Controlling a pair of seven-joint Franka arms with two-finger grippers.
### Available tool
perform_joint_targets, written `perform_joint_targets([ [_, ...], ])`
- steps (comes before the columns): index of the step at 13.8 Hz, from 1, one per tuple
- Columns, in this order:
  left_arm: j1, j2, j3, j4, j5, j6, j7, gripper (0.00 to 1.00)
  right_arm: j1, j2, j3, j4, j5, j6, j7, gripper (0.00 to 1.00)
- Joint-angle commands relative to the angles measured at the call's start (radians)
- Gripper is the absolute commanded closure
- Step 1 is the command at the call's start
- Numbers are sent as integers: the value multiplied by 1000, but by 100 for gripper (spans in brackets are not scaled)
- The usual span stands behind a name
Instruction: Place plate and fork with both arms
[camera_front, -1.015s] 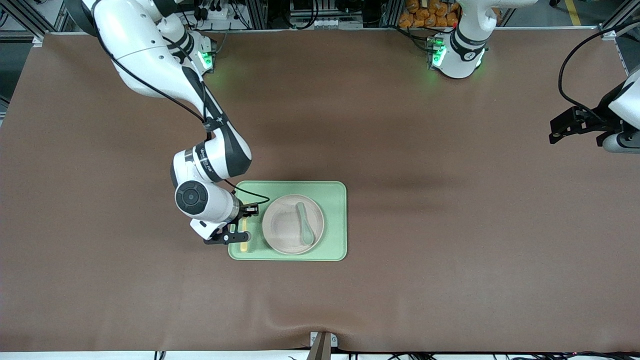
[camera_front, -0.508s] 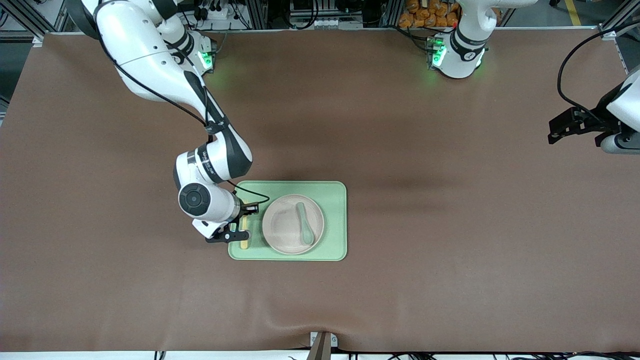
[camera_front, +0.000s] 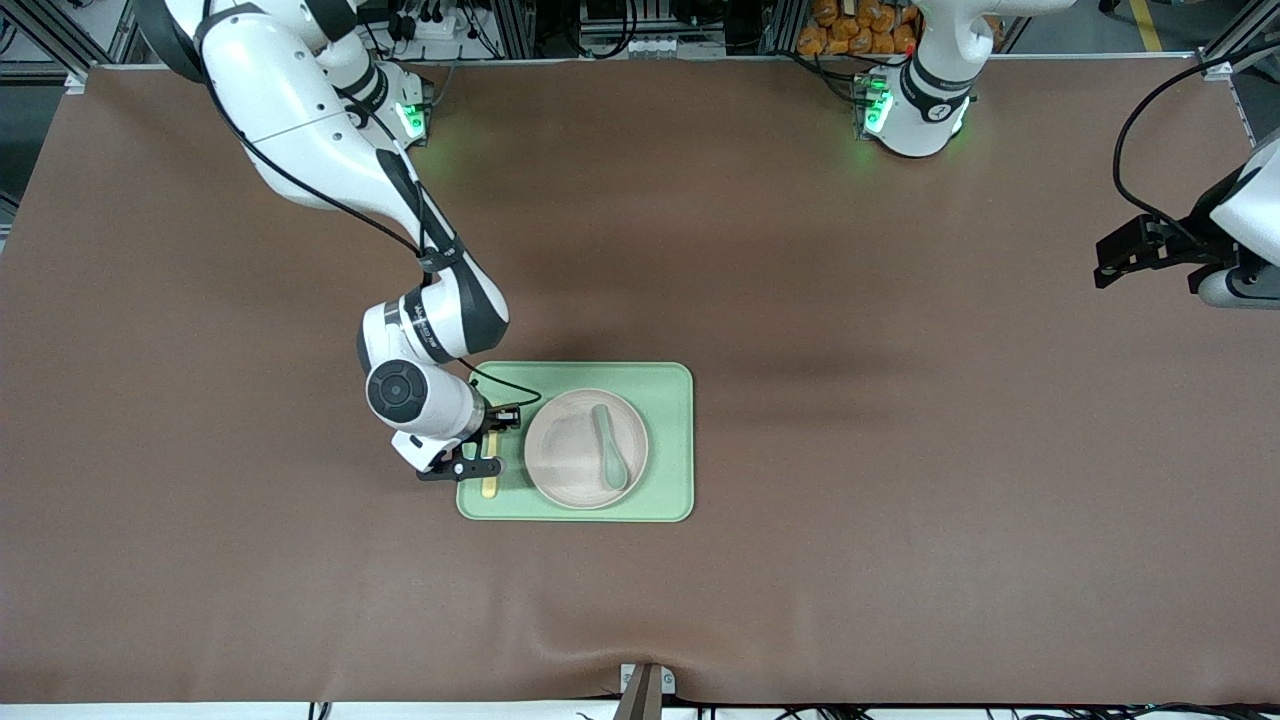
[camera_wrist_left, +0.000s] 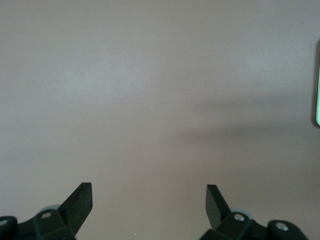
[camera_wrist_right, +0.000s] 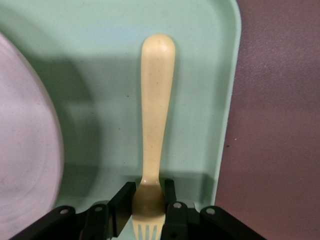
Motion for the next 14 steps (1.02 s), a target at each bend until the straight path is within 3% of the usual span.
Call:
perform_joint_targets([
  [1,-5,-1,-1,1,7,-1,-15,0,5,-14,5,-31,20,12,-11,53],
  [2,-5,-1,-1,1,7,-1,-15,0,5,-14,5,-31,20,11,-10,18],
  [3,-5,-1,-1,1,7,-1,-15,0,2,-14,4,-30,20,12,-10,0],
  [7,-5,2,-1,1,7,-1,-15,0,-16,-50,4,-11,20,-3,-11,0],
  [14,-5,3,-1,2,7,-1,-16,0,-189,-309,4,-11,20,-225,-34,0],
])
